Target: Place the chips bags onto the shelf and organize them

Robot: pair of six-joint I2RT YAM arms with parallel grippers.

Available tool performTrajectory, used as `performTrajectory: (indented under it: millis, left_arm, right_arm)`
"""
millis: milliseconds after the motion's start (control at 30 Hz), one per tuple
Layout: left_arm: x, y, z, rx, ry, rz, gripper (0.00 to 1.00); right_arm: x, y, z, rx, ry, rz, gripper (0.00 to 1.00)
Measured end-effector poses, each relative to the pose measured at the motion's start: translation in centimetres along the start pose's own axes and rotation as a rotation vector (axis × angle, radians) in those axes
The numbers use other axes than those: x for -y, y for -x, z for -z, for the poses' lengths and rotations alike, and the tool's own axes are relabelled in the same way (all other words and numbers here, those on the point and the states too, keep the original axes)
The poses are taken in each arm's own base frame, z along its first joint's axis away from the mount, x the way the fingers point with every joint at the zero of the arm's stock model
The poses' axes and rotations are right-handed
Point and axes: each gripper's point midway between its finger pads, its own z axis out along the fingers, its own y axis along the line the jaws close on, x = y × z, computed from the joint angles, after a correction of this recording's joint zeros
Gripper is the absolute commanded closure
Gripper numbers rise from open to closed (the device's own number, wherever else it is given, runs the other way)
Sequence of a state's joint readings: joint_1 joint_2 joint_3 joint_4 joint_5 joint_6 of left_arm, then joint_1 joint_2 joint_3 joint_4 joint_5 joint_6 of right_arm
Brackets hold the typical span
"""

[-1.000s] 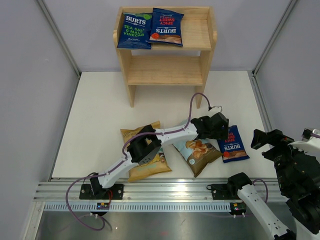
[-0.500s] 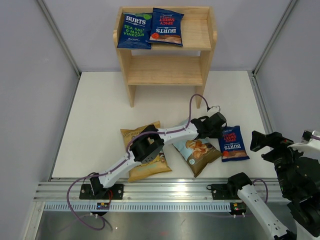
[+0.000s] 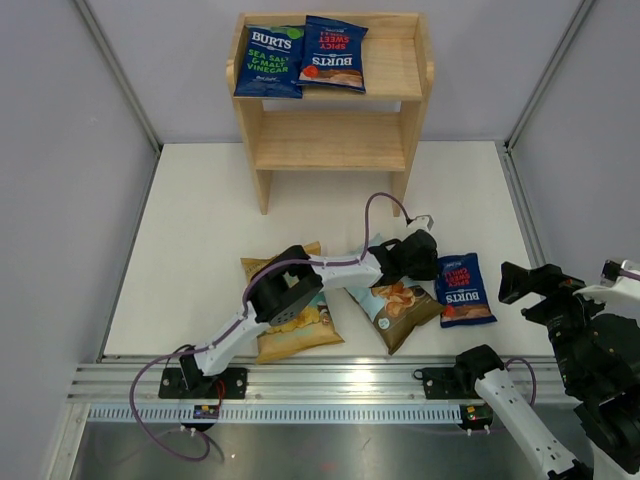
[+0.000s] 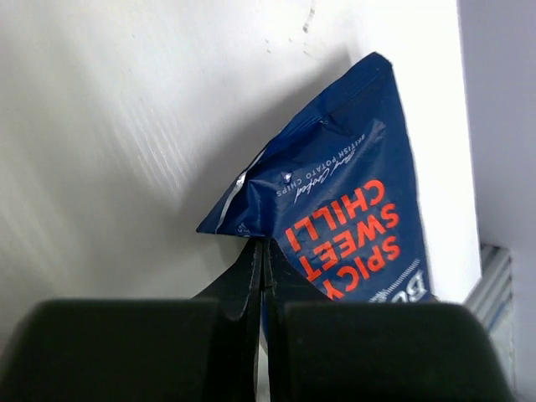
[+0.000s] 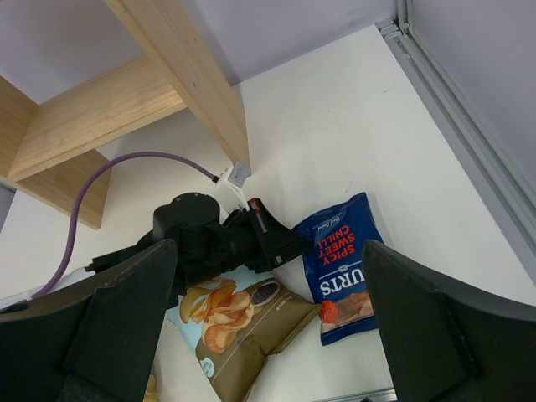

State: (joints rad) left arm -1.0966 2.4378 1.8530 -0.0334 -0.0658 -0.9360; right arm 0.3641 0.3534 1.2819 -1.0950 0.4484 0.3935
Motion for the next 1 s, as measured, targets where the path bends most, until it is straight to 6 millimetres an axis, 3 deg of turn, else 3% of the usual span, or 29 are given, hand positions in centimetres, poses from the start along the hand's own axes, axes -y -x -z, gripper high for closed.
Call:
performTrajectory:
  millis: [200,533,800,1000]
  left_arm:
    - [3.0,2.0,3.0,0.067,-0.137,-0.011,1.0]
    - [11.9,8.7,11.1,0.258,-0.412,-0.028,1.0]
    - [15.1,12.1,16.4,0.351,-0.486,-0.055,1.0]
    - [15.1,14.3,21.7,0.442,-0.453,-0.073,1.0]
  right_arm:
    - [-0.3,-0.1,-0.1,-0.004,0.013,0.004,0.0]
    - [-0.4,-0.5,-0.5,-0.014,0.016,0.008,0.0]
    - [-0.8,-0.4,-0.7,-0.013,0.03,0.006,0.0]
    - [-2.5,-1.2,-1.0,-0.04,0.119,0.02,0.01]
